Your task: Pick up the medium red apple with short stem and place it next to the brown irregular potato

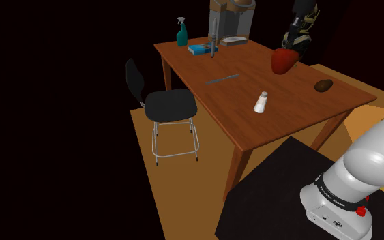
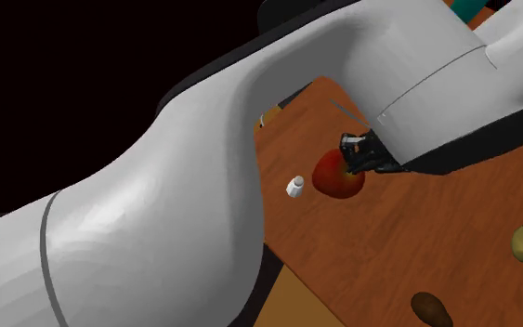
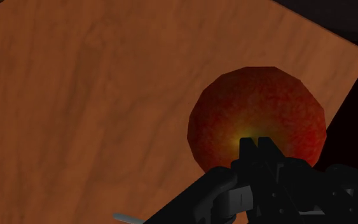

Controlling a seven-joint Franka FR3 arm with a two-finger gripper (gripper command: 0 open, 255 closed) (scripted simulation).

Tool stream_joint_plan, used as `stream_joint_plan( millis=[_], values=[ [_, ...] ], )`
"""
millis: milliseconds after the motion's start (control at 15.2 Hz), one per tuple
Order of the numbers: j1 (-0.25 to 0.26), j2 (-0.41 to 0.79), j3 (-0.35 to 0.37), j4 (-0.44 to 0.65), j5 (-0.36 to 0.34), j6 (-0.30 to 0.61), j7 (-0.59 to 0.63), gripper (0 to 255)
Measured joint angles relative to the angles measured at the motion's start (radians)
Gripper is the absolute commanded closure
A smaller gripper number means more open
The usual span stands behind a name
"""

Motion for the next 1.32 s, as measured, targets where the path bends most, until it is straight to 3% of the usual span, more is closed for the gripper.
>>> stream_joint_plan(
  millis=[396,726,924,1320],
  values=[
    [-0.070,0.121,-0.087,0.122,0.030,-0.023,-0.161,255],
    [-0.157,0.274,-0.149,0.302,0.092,-0.081,-0.303,255],
    [-0.225,0.372,-0.174,0.418,0.138,-0.119,-0.382,255],
    [-0.410,0.610,-0.184,0.738,0.250,-0.233,-0.503,255]
  ],
)
